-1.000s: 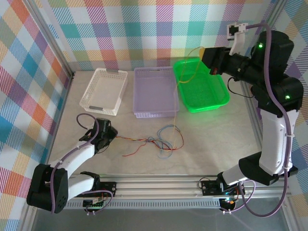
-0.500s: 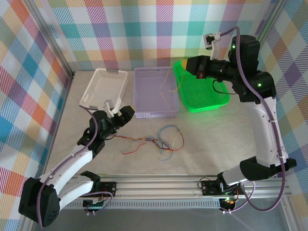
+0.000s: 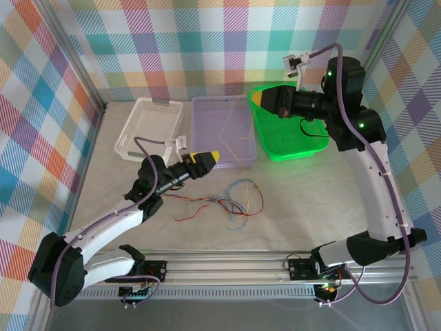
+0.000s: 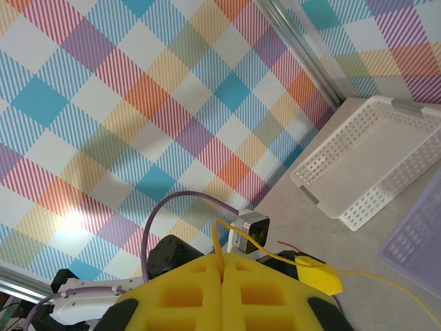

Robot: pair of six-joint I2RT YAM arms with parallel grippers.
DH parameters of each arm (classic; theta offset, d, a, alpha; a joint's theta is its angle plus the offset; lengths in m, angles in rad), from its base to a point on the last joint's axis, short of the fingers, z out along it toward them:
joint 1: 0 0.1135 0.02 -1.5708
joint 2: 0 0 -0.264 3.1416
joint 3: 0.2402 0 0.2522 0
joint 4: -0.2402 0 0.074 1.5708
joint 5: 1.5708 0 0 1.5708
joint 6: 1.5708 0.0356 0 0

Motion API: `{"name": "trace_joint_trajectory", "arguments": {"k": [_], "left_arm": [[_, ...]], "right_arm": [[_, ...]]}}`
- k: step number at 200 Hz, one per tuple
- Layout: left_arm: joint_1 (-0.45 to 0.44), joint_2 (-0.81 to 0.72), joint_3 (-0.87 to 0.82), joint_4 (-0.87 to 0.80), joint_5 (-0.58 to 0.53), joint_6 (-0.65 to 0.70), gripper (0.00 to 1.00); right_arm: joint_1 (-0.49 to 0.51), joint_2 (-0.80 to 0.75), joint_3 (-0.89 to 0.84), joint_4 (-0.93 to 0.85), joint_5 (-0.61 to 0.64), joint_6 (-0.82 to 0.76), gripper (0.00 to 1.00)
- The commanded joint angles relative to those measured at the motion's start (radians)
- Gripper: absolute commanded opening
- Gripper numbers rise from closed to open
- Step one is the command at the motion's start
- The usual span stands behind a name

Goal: Untangle the cables

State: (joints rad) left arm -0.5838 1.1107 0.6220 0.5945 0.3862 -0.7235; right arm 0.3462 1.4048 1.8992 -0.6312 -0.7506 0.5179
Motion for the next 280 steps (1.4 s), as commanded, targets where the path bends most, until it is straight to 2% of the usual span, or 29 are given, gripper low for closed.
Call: {"name": "trace_joint_trajectory", "arguments": {"k": [1, 46, 82, 121, 149, 209, 239, 272, 280], "left_arm": [[-0.033, 0.011, 0.031, 0.09, 0.047, 0.054, 0.89], [-0.074, 0.053, 0.077, 0.028, 0.047, 0.124, 0.87], [-0.081, 0.074, 0.115, -0.068, -0.014, 0.223, 0.87], [-0.083, 0.077, 0.11, -0.092, -0.104, 0.276, 0.88], [-0.084, 0.057, 0.097, -0.08, -0.151, 0.297, 0.89], [-0.089, 0.087, 0.101, 0.023, -0.138, 0.26, 0.87], [-0.09, 0.106, 0.121, 0.044, -0.135, 0.247, 0.78], [-0.09, 0.129, 0.15, 0.038, -0.124, 0.244, 0.58], [-0.09, 0.129, 0.154, 0.032, -0.126, 0.247, 0.5]], "right_arm": [[0.006, -0.023, -0.02, 0.064, -0.05, 0.023, 0.0], [0.017, -0.032, -0.048, 0.089, -0.082, 0.039, 0.0], [0.025, -0.044, -0.05, 0.088, -0.102, 0.041, 0.0], [0.037, -0.056, -0.058, 0.076, -0.114, 0.037, 0.0], [0.041, -0.069, -0.064, 0.064, -0.11, 0.028, 0.0], [0.075, -0.08, -0.09, 0.076, -0.121, 0.036, 0.0], [0.085, -0.093, -0.115, 0.089, -0.128, 0.043, 0.0], [0.094, -0.102, -0.136, 0.109, -0.141, 0.059, 0.0], [0.097, -0.105, -0.138, 0.112, -0.142, 0.062, 0.0]]}}
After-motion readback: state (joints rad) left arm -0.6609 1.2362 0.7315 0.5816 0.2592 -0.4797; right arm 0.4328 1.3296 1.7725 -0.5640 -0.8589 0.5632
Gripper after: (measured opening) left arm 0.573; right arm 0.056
